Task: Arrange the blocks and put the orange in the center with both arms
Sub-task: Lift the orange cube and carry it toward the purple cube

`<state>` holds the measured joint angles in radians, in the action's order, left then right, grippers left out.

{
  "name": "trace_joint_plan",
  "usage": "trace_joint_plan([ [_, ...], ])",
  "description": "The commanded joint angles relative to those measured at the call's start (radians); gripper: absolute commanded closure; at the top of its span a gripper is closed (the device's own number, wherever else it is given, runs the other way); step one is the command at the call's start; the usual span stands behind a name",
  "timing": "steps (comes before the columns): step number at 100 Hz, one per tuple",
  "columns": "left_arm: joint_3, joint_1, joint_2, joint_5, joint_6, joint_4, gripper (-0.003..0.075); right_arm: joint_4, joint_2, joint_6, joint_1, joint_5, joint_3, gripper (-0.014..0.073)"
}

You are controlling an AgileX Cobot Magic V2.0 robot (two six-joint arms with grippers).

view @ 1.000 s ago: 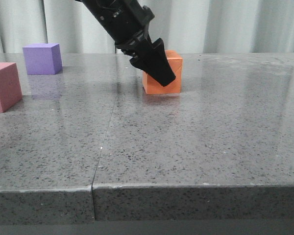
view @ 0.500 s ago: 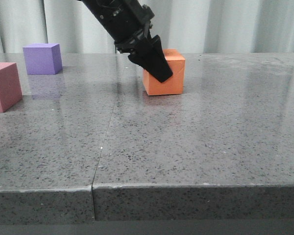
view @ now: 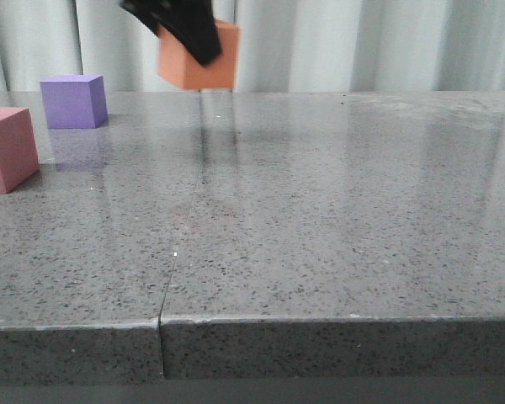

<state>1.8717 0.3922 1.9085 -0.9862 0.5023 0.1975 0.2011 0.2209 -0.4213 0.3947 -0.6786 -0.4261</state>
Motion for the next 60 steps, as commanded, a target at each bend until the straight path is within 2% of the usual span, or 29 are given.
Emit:
trace_joint_plan([
  [1,0.036,-0.035,-0.097,0.026,-0.157,-0.025,0.0471,0.022,0.008,0.005,-0.006,0.078,-0.024,0.0601],
  [16,0.034,-0.114,-0.128,-0.014,-0.330,-0.062,0.0471,0.022,0.008,0.005,-0.006,0.078,-0.024,0.0601],
  [27,0.028,-0.157,-0.139,-0.062,-0.451,-0.146,0.0471,0.022,0.008,0.005,-0.006,0.078,-0.024,0.0601],
  [38,0.020,-0.176,-0.139,-0.104,-0.524,-0.230,0.0471,0.022,0.008,0.005,-0.006,0.078,-0.024,0.0601],
  [60,-0.060,-0.182,-0.144,-0.077,-0.682,-0.360,0.0471,0.022,0.008,0.005,-0.006,0.078,-0.024,0.0601],
])
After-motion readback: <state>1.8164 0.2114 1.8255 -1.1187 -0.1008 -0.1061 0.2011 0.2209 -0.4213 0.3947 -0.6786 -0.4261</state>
